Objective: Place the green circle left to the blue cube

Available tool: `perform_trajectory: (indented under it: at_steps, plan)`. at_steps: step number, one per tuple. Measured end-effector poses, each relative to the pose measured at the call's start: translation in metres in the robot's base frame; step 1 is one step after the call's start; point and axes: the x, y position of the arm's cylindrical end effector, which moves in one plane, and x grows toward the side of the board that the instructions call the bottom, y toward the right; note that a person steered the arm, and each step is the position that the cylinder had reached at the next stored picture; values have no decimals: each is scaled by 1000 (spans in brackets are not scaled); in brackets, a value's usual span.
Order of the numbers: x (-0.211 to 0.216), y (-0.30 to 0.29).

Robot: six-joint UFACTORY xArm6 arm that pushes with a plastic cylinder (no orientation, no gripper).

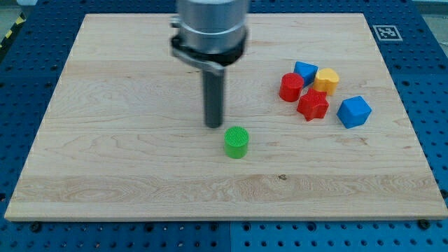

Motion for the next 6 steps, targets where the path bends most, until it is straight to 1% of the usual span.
perform_trajectory:
  at_steps: [1,2,3,4,5,6]
  plan:
    - [52,9]
    - [47,117]
    - [15,185]
    - [40,138]
    - [64,116]
    - [44,61]
